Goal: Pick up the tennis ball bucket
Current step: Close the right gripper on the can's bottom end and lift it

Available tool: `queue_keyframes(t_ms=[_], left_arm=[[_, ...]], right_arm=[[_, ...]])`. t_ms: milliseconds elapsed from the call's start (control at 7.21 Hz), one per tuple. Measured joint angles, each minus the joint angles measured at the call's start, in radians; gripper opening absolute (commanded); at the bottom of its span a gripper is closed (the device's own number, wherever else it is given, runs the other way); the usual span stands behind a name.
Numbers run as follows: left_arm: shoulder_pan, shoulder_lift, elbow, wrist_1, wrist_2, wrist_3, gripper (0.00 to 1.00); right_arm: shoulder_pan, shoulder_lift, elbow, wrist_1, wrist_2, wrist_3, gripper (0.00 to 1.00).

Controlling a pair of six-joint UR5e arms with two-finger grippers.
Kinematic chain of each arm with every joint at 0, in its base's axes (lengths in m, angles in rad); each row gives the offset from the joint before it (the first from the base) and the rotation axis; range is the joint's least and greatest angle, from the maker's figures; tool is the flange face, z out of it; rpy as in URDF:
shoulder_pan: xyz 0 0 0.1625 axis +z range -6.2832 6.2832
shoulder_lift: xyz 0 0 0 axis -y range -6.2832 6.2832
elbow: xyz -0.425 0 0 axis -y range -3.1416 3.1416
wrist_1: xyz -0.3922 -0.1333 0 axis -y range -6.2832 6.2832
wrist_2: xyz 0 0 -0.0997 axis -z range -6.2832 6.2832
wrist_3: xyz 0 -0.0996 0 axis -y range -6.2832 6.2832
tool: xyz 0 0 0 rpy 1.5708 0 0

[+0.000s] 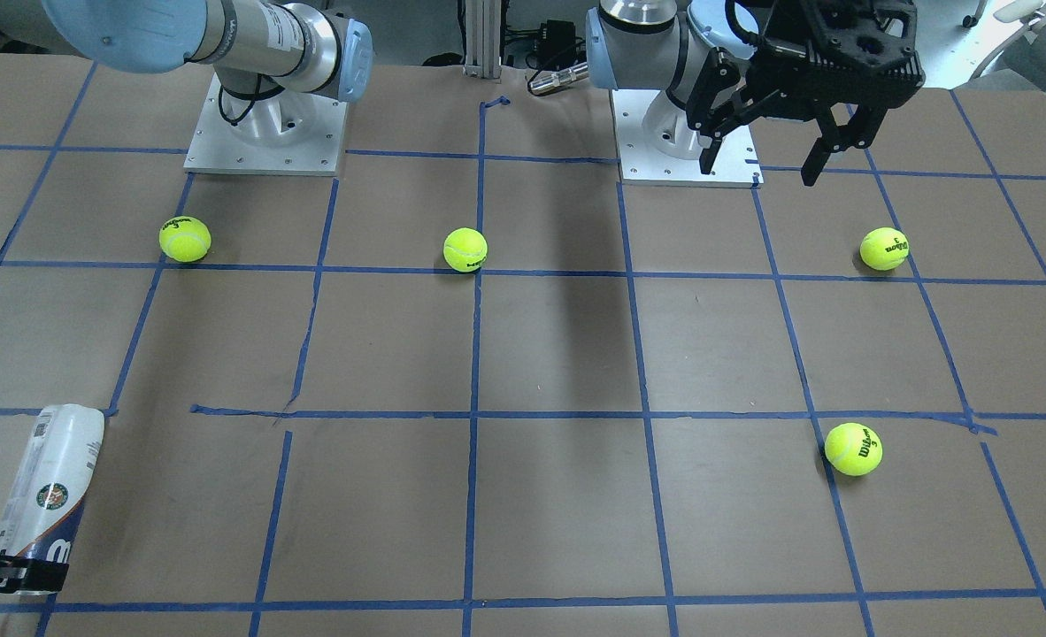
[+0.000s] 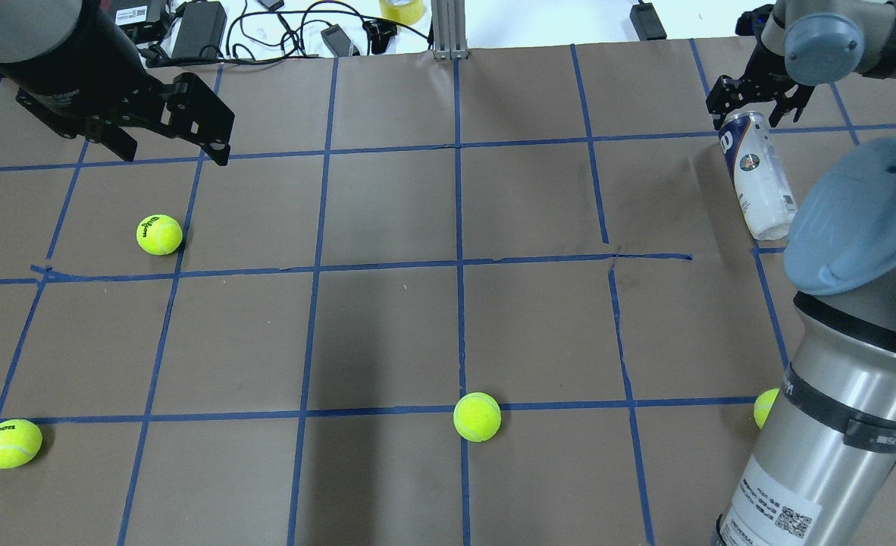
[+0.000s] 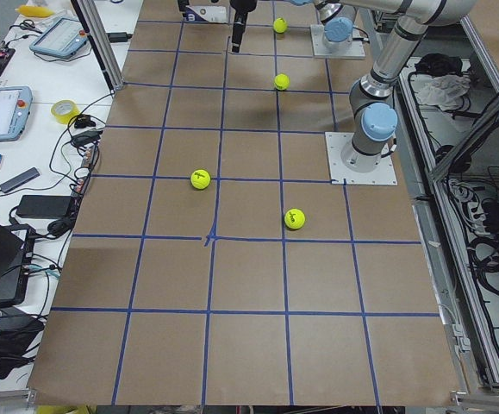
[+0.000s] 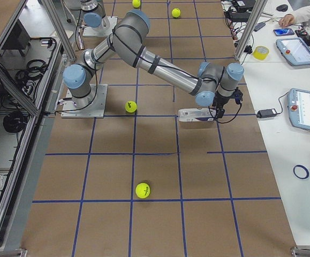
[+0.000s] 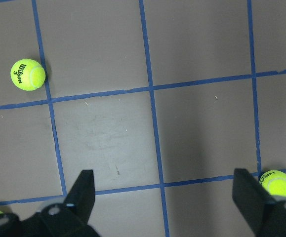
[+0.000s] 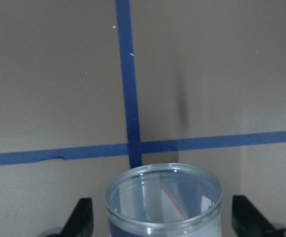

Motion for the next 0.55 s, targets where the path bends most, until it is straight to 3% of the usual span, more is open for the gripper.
queue_keyframes(t_ms=[416, 555], left_arm=[[0.000, 0.000, 0.000, 0.000, -0.001, 0.000, 1.00], [0.000, 0.000, 0.000, 0.000, 0.000, 0.000, 1.00]], right_arm=[[-0.001, 0.009, 0.026, -0.022, -0.003, -0.017, 1.00], [-0.001, 0.007, 0.032, -0.038, -0.001, -0.021, 0.96]])
